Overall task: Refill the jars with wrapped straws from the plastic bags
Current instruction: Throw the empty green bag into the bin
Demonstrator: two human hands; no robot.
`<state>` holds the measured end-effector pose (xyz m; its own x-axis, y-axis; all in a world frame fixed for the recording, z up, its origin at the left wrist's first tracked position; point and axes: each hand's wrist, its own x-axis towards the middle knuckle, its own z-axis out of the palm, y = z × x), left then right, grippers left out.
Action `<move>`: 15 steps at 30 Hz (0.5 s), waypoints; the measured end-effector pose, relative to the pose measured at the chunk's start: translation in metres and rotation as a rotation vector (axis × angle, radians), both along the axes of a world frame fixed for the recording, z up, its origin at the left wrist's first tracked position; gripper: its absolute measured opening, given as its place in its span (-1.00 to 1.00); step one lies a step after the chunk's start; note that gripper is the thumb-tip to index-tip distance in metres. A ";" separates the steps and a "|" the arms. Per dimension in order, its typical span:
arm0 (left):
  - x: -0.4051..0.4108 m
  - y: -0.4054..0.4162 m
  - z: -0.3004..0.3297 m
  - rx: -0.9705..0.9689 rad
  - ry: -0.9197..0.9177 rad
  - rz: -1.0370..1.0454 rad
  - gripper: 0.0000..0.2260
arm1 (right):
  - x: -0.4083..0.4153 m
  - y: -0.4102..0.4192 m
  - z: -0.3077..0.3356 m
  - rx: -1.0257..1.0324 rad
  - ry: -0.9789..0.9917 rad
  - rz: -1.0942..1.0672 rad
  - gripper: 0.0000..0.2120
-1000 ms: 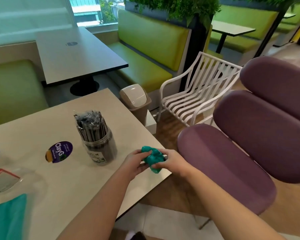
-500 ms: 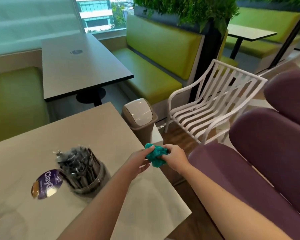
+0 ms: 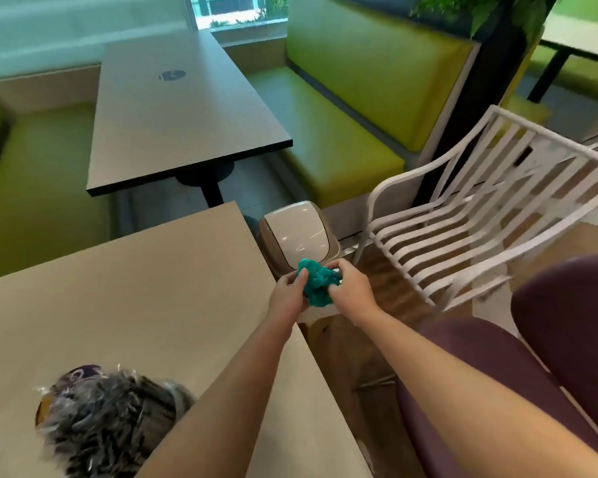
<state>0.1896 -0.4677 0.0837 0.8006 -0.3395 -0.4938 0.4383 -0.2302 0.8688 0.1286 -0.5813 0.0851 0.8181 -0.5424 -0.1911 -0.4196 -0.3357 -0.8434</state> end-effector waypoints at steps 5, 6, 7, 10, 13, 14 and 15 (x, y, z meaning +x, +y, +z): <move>0.038 -0.032 -0.032 0.112 0.005 0.076 -0.63 | 0.045 -0.037 -0.024 -0.114 0.054 0.063 -0.70; 0.046 -0.040 -0.039 0.167 -0.033 0.084 -0.65 | 0.054 -0.046 -0.029 -0.126 0.067 0.081 -0.69; 0.053 -0.047 -0.045 0.213 -0.078 0.102 -0.67 | 0.064 -0.054 -0.034 -0.146 0.077 0.101 -0.69; 0.080 -0.063 -0.057 0.373 -0.234 0.195 -0.63 | 0.091 -0.073 -0.048 -0.223 0.082 0.144 -0.68; 0.102 -0.072 -0.063 0.516 -0.350 0.237 -0.52 | 0.118 -0.085 -0.059 -0.332 0.088 0.193 -0.70; 0.107 -0.074 -0.066 0.538 -0.377 0.234 -0.49 | 0.125 -0.087 -0.062 -0.355 0.085 0.211 -0.70; 0.111 -0.075 -0.070 0.557 -0.410 0.228 -0.46 | 0.131 -0.088 -0.065 -0.370 0.077 0.230 -0.72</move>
<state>0.3006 -0.5431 0.0140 0.9791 0.0718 -0.1901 0.1925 -0.6279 0.7542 0.2597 -0.6696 0.0200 0.9167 -0.3909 -0.0831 -0.3551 -0.7016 -0.6178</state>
